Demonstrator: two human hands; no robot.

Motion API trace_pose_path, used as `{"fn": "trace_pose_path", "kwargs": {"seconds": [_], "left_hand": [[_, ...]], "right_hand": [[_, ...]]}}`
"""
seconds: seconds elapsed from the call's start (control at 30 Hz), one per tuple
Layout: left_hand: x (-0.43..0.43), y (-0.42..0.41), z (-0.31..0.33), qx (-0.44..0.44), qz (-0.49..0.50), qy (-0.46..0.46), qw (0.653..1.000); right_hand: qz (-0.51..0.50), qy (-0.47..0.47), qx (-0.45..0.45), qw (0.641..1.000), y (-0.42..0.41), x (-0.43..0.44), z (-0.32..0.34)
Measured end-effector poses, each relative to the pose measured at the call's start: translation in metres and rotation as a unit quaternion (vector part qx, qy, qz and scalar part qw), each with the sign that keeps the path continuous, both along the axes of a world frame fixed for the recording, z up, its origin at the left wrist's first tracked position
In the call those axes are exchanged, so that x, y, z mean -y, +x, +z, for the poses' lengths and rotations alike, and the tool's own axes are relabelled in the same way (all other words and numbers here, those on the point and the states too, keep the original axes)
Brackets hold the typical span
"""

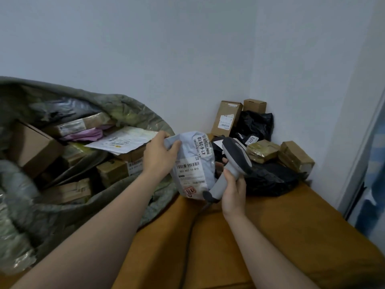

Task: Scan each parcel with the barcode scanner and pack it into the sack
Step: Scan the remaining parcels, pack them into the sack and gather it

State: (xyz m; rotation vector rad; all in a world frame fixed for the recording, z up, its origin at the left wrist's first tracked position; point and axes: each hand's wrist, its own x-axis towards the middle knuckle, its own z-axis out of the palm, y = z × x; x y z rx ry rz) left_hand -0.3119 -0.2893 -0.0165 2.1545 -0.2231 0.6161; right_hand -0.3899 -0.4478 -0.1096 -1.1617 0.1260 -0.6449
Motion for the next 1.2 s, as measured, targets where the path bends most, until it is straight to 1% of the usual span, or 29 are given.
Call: {"fn": "trace_pose_path", "kwargs": {"seconds": [0.1,0.2,0.27,0.33,0.37,0.47,0.6,0.63,0.7,0.77,0.83,0.9,1.03,1.2], "left_hand": [[0.002,-0.004,-0.020,-0.002,-0.016,-0.099,0.995],[0.003,-0.007,-0.043,-0.034,-0.093,-0.195,0.976],[0.003,-0.007,-0.064,-0.079,-0.161,-0.214,0.960],[0.001,-0.005,-0.083,-0.112,-0.202,-0.192,0.954],[0.001,-0.005,-0.090,-0.112,-0.212,-0.183,0.953],[-0.001,-0.002,-0.100,-0.080,-0.194,-0.217,0.953],[-0.006,0.001,-0.092,-0.030,-0.113,-0.265,0.957],[-0.008,0.000,-0.089,-0.016,-0.087,-0.262,0.961],[-0.014,0.001,-0.086,0.014,-0.032,-0.244,0.969],[-0.020,0.004,-0.086,0.030,-0.008,-0.231,0.973],[-0.025,0.007,-0.088,0.030,-0.007,-0.222,0.975],[-0.027,0.009,-0.091,0.027,-0.015,-0.208,0.978],[-0.028,0.009,-0.091,0.026,-0.040,-0.219,0.975],[-0.028,0.013,-0.093,0.026,-0.047,-0.226,0.973]], "right_hand": [[-0.006,-0.006,-0.015,1.000,0.005,0.005,-0.006],[-0.018,-0.004,-0.029,0.999,0.013,0.010,-0.009],[-0.023,-0.010,-0.040,0.999,0.018,0.010,-0.008],[-0.020,-0.009,-0.045,0.999,0.022,0.011,-0.009],[-0.018,-0.007,-0.048,0.999,0.025,0.011,-0.010],[-0.002,-0.006,-0.047,0.999,0.030,0.012,-0.011],[0.021,-0.008,-0.013,1.000,0.032,0.010,-0.009],[0.045,0.002,-0.006,0.999,0.031,0.010,-0.007],[0.128,0.005,0.009,0.992,0.030,0.008,-0.006],[0.215,-0.028,0.016,0.976,0.028,0.004,-0.006],[0.267,-0.055,0.012,0.962,0.025,-0.001,-0.004],[0.288,-0.064,0.011,0.955,0.023,-0.003,-0.002],[0.312,-0.061,-0.003,0.948,0.020,-0.001,0.001],[0.315,-0.072,-0.005,0.946,0.016,0.002,0.006]]}}
